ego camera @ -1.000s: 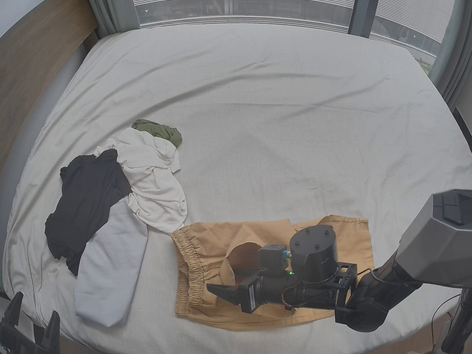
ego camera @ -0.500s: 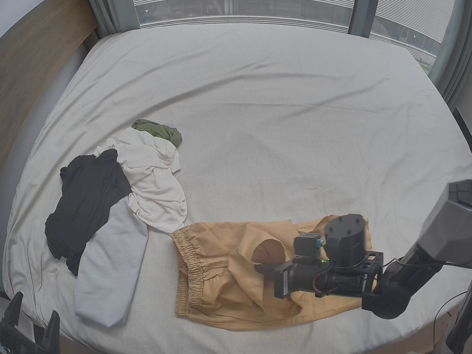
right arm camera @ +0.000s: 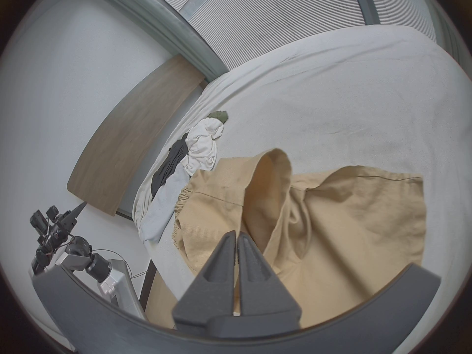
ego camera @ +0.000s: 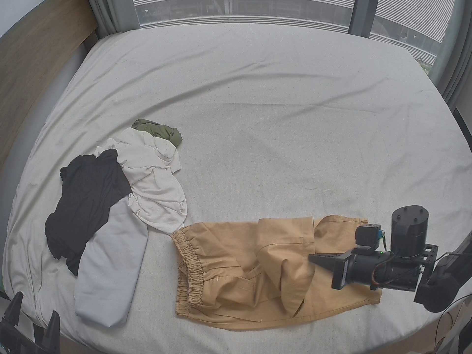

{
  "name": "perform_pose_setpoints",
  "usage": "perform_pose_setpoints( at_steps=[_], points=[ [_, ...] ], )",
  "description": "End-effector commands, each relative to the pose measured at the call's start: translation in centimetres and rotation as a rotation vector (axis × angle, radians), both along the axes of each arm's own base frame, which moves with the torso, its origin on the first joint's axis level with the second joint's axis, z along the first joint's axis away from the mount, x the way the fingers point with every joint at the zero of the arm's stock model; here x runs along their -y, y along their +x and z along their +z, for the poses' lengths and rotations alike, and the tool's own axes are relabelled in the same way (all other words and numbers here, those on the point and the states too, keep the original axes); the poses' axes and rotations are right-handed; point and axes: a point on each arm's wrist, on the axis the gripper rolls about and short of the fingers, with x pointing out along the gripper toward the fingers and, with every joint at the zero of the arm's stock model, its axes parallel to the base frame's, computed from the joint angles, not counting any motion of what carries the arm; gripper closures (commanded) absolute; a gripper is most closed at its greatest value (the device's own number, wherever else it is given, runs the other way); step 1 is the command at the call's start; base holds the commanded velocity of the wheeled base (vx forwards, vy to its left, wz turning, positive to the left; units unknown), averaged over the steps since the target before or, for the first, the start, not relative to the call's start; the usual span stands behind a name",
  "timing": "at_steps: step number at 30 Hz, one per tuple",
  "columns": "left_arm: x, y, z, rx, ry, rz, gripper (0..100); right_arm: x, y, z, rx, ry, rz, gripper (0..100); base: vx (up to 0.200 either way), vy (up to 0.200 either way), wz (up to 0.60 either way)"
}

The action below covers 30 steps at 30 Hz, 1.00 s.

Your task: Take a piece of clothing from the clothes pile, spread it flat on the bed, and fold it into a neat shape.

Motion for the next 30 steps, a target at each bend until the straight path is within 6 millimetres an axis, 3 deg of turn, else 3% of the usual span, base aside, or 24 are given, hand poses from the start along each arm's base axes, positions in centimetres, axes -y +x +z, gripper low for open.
perform_pose_setpoints(
  at_steps=[1,7,14,26,27,30],
  points=[
    [0.0,0.0,-0.5,0.000,0.000,0.000,0,2.1,-0.9,1.3,0.033,0.025,-0.046,100,0.000,0.000,0.00],
    [0.0,0.0,-0.5,0.000,0.000,0.000,0,3.8,-1.4,0.5,-0.007,0.024,-0.070,100,0.000,0.000,0.00],
    [0.0,0.0,-0.5,-0.002,0.000,0.000,0,3.2,-1.0,0.9,-0.002,0.061,-0.016,100,0.000,0.000,0.00],
    [0.0,0.0,-0.5,0.001,0.000,0.000,0,-2.7,-3.6,2.5,0.020,0.164,0.311,100,0.000,0.000,0.00],
    [0.0,0.0,-0.5,-0.002,0.000,0.000,0,-3.2,-3.7,2.5,0.019,0.166,0.334,0,0.000,0.000,0.00],
    [0.0,0.0,-0.5,-0.002,0.000,0.000,0,-5.0,-3.2,2.0,0.002,0.157,0.370,0,0.000,0.000,0.00]
  ],
)
